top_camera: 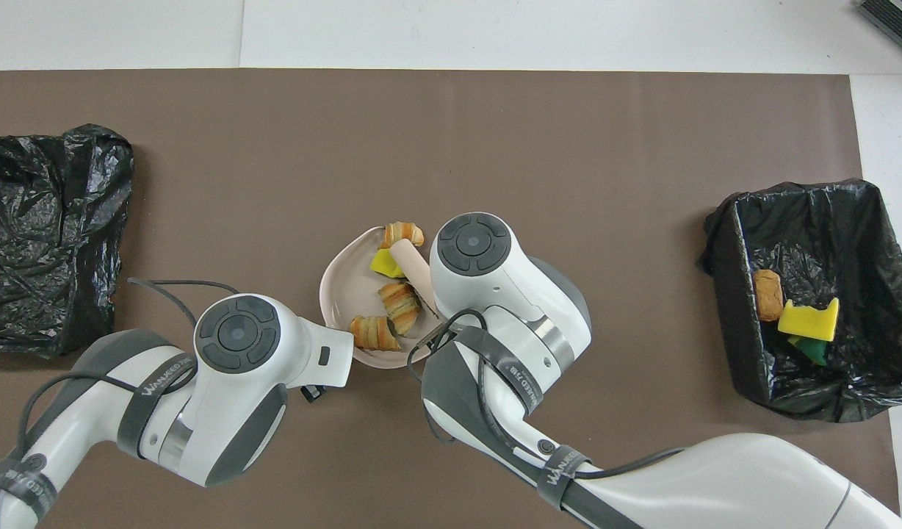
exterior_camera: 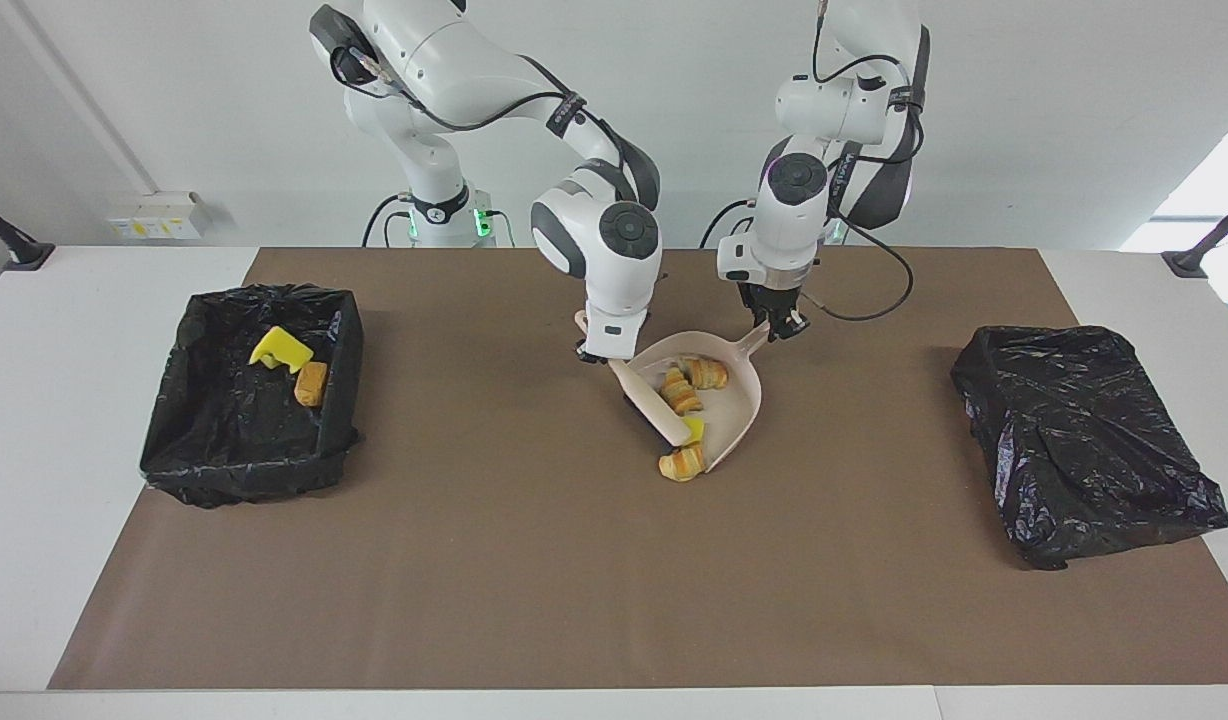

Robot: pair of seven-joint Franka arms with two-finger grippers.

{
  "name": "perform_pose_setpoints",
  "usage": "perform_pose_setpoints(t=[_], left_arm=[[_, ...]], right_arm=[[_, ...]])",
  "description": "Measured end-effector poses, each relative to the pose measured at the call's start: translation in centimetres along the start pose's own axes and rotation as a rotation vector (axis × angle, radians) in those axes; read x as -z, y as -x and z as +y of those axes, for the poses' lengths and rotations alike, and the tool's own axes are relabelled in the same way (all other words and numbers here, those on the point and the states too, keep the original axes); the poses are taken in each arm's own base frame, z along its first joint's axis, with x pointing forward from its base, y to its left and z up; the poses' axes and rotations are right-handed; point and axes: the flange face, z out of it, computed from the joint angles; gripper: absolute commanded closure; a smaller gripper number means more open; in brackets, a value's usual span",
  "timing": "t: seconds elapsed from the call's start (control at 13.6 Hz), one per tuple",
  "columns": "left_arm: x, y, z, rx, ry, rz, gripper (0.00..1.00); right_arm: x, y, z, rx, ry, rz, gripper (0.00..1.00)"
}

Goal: Sweep and dump trash in bin

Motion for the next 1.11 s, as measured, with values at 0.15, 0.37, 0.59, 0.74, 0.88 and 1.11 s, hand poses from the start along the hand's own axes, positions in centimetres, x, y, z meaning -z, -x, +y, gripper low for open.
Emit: perform_pose_setpoints(t=[0.15,0.37,0.59,0.74,0.88,1.11], left_arm=[[0.0,0.0,0.0,0.001,0.000,0.000,1.00],[0.0,0.0,0.0,0.003,0.000,0.002,1.00],[0.0,-0.1,0.0,0.014,0.001,0.002,1.00],[0.0,-0.1,0.1,0.037,0.003,0.002,1.00],[0.0,-0.1,0.1,0.089,0.003,0.002,1.00],[0.0,-0.1,0.1,0.128,0.003,0.002,1.00]], right_arm=[[0.6,0.2,-0.9,0.007,-0.013,-0.003,1.00],[2.5,0.2,1.3,-0.024,0.000,0.025,1.00],[3.7,-0.3,3.9,-0.014,0.109,0.082,1.00],[3.3,-1.4,4.8,-0.003,0.138,0.126,1.00],[1.9,-3.2,5.4,0.023,0.154,0.136,1.00],[0.0,-5.0,5.1,0.044,0.138,0.120,1.00]])
